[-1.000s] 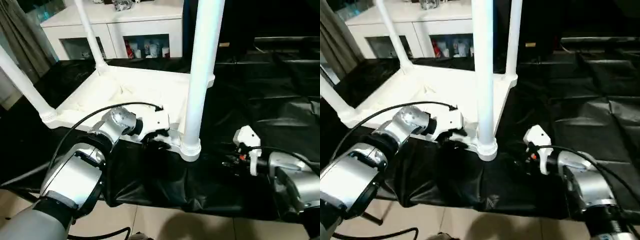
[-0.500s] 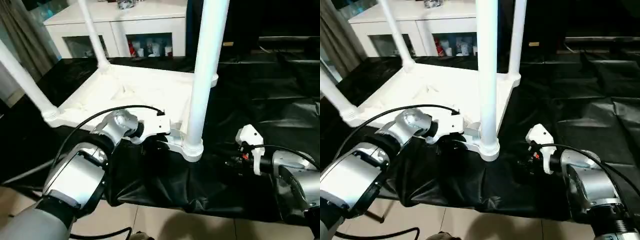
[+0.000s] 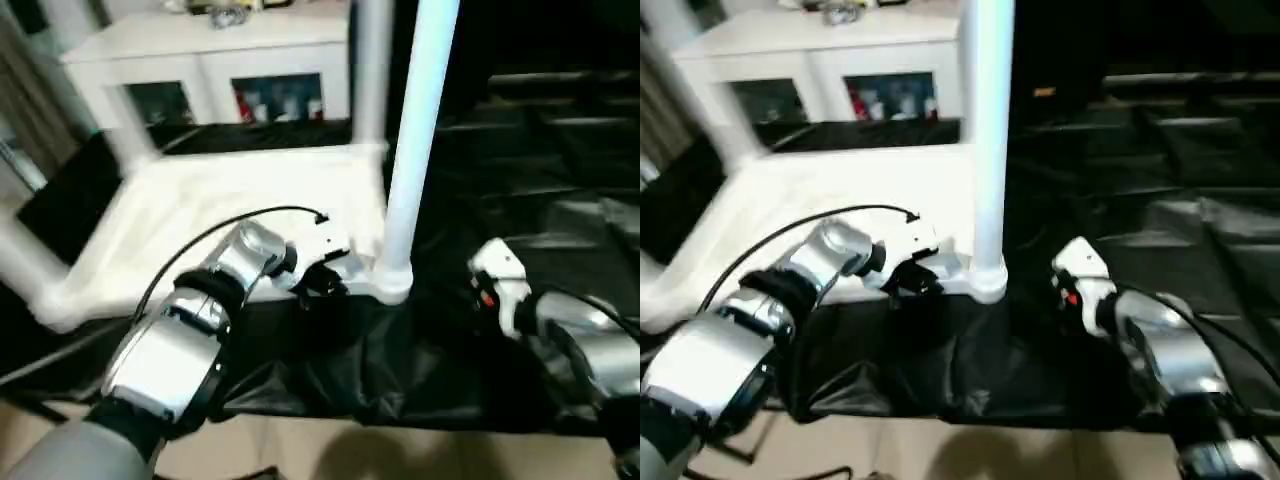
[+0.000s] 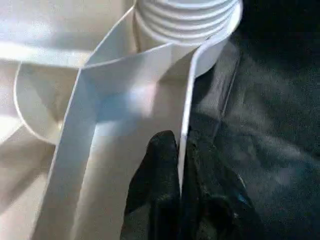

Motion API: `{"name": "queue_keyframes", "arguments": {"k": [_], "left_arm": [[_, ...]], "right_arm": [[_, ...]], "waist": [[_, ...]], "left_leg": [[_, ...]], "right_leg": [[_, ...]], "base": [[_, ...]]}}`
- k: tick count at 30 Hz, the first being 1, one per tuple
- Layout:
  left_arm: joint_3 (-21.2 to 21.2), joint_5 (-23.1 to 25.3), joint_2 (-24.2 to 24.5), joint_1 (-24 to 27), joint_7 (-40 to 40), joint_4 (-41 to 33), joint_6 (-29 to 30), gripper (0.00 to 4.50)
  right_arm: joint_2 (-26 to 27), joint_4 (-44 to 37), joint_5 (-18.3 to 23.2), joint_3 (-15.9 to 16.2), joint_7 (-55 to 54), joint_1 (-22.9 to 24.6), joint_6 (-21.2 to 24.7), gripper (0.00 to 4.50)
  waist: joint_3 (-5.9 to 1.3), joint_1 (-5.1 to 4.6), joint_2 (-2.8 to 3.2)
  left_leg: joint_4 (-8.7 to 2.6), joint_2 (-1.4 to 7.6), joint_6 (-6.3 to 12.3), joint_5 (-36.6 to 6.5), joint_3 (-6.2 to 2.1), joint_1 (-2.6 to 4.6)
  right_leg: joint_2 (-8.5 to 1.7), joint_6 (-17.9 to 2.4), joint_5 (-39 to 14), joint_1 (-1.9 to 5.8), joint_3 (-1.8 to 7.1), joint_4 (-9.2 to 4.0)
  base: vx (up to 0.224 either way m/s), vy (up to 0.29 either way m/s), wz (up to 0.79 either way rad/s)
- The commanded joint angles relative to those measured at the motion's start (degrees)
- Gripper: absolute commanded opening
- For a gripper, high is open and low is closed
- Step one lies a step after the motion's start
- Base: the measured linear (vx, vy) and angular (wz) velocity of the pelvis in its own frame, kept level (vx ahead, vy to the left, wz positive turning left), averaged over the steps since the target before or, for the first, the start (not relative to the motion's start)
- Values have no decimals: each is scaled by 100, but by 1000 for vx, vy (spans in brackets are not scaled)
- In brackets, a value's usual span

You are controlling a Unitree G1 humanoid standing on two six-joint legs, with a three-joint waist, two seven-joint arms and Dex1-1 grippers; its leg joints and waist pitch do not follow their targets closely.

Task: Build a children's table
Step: Move table base, then rotate leg to tighten

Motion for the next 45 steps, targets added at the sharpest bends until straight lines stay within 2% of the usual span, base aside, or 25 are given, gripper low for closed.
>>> {"name": "queue_keyframes", "arguments": {"k": [1, 2, 3, 4, 5, 7, 9, 10, 11, 13, 14, 15, 17, 18, 21, 23, 26, 32, 35, 36, 39, 43, 44, 45], "left_arm": [[63, -29, 85, 506, 200, -208, -297, 5], [39, -4, 119, 785, 249, -533, -490, 2], [30, 2, 126, 841, 259, -597, -519, 2], [-50, 0, 188, 1114, 133, -897, -886, 2], [-81, -9, 217, 1231, 64, -1030, -1002, 2], [-133, -4, 277, 1379, 9, -1205, -1026, 2], [-298, 147, 460, 1609, -14, -1502, -1080, 2], [-326, 172, 500, 1651, -32, -1558, -1124, 2], [-356, 205, 560, 1710, -50, -1636, -1177, 2], [-356, 216, 632, 1786, -84, -1761, -1188, 0], [-337, 182, 675, 1830, -163, -1870, -1201, 0], [-332, 166, 694, 1855, -190, -1927, -1198, 0], [-279, -1, 798, 1955, -427, -2191, -1204, 0], [-254, -67, 821, 1975, -494, -2237, -1194, 0], [-251, -140, 849, 2014, -575, -2325, -1094, 0], [-234, -268, 871, 2078, -784, -2476, -940, 0], [-188, -357, 848, 2118, -866, -2564, -826, 0], [-183, -419, 867, 2158, -909, -2751, -661, 0], [-184, -451, 883, 2204, -920, -2881, -545, 0], [-185, -448, 885, 2211, -921, -2891, -538, 0], [-186, -442, 908, 2234, -931, -2916, -508, 0], [-164, -430, 931, 2248, -900, -2943, -471, 0], [-153, -428, 949, 2251, -885, -2956, -448, 0], [-144, -430, 955, 2252, -873, -2957, -441, 0]], "right_arm": [[161, 86, -53, -39, -207, -168, -111, 315], [252, 180, -53, -46, -289, -223, -163, 315], [269, 196, -52, -48, -303, -230, -173, 315], [310, 276, -56, -4, -286, -259, -231, 315], [318, 290, -58, 22, -262, -257, -252, 315], [332, 288, -43, 66, -156, -248, -289, 315], [366, 248, 67, 99, 111, -222, -370, 315], [375, 223, 113, 91, 170, -208, -364, 315], [385, 191, 169, 84, 245, -191, -362, 315], [388, 168, 203, 82, 297, -179, -369, 342], [376, 129, 252, 90, 407, -163, -360, 342], [374, 114, 266, 92, 444, -155, -359, 342], [329, -119, 423, 111, 796, -58, -367, 378], [305, -230, 473, 128, 918, -15, -387, 383], [293, -323, 476, 155, 1009, 21, -427, 398], [350, -269, 346, 249, 966, -9, -626, 423], [567, -170, 336, 322, 922, -59, -741, 423], [820, 197, 98, 432, 654, -232, -903, 423], [898, 324, 123, 480, 736, -289, -975, 423], [904, 333, 124, 481, 737, -292, -972, 423], [945, 385, 132, 478, 768, -325, -958, 388], [950, 475, 111, 512, 802, -363, -993, 377], [963, 527, 117, 519, 813, -388, -1021, 352], [973, 556, 115, 517, 816, -402, -1038, 346]], "waist": [[-334, 31, -378], [-348, 42, -364], [-360, 42, -342], [-347, 39, -391], [-399, 81, -360], [-368, 65, -400], [-348, 49, -519], [-351, 64, -498], [-330, 59, -509], [-323, 50, -537], [-310, 51, -526], [-301, 48, -540], [-295, 39, -585], [-304, 64, -578], [-299, 49, -599], [-287, 48, -590], [-279, 39, -624], [-275, 46, -599], [-277, 47, -589], [-276, 43, -603], [-275, 45, -607], [-268, 39, -604], [-273, 30, -643], [-275, 37, -618]], "left_leg": [[-351, 251, 806, -832, -115, 5], [-372, 293, 769, -851, -134, 9], [-381, 316, 741, -872, -139, 29], [-383, 315, 751, -919, -114, 50], [-388, 366, 712, -793, -147, 42], [-421, 401, 699, -897, -136, 71], [-426, 366, 634, -1087, -94, 79], [-434, 381, 614, -1080, -114, 65], [-443, 373, 594, -1127, -102, 66], [-448, 373, 536, -1127, -93, 83], [-460, 378, 501, -1164, -97, 89], [-466, 377, 453, -1241, -98, 108], [-484, 380, 401, -1330, -100, 110], [-483, 396, 404, -1303, -96, 123], [-489, 395, 437, -1244, -80, 115], [-497, 395, 380, -1273, -76, 125], [-497, 382, 372, -1273, -66, 123], [-513, 403, 329, -1210, -56, 162], [-517, 405, 301, -1245, -54, 149], [-517, 403, 306, -1238, -51, 148], [-509, 394, 321, -1233, -45, 149], [-517, 399, 311, -1266, -51, 155], [-513, 398, 310, -1258, -45, 154], [-514, 400, 312, -1225, -52, 149]], "right_leg": [[-448, -628, -2339, 326, 230, -590], [-493, -669, -2290, 325, 250, -564], [-498, -707, -2211, 309, 262, -545], [-479, -708, -2236, 280, 268, -571], [-529, -785, -1912, 309, 305, -483], [-487, -891, -1622, 266, 318, -464], [-519, -899, -1806, 281, 331, -476], [-547, -899, -1842, 299, 337, -450], [-544, -803, -2109, 283, 336, -492], [-540, -729, -2268, 269, 350, -523], [-535, -713, -2326, 257, 350, -533], [-538, -697, -2408, 256, 356, -539], [-545, -670, -2509, 265, 363, -537], [-555, -672, -2405, 265, 380, -528], [-528, -776, -2169, 257, 386, -487], [-545, -800, -2282, 248, 394, -499], [-546, -795, -2335, 251, 405, -508], [-528, -909, -2144, 215, 434, -483], [-539, -959, -2025, 236, 445, -459], [-534, -958, -2001, 240, 448, -457], [-538, -957, -2032, 244, 449, -464], [-536, -913, -2156, 236, 448, -476], [-530, -905, -2146, 238, 450, -473], [-540, -921, -2113, 245, 453, -459]], "base": [[0, 0, 0], [0, 0, 0], [0, 0, 0], [0, 0, 0], [0, 0, 0], [0, 0, 0], [0, 0, 0], [0, 0, 0], [0, 0, 0], [0, 0, 0], [0, 0, 0], [0, 0, 0], [0, 0, 0], [0, 0, 0], [0, 0, 0], [0, 0, 0], [0, 0, 0], [0, 0, 0], [0, 0, 0], [0, 0, 0], [0, 0, 0], [0, 0, 0], [0, 0, 0], [0, 0, 0]]}}
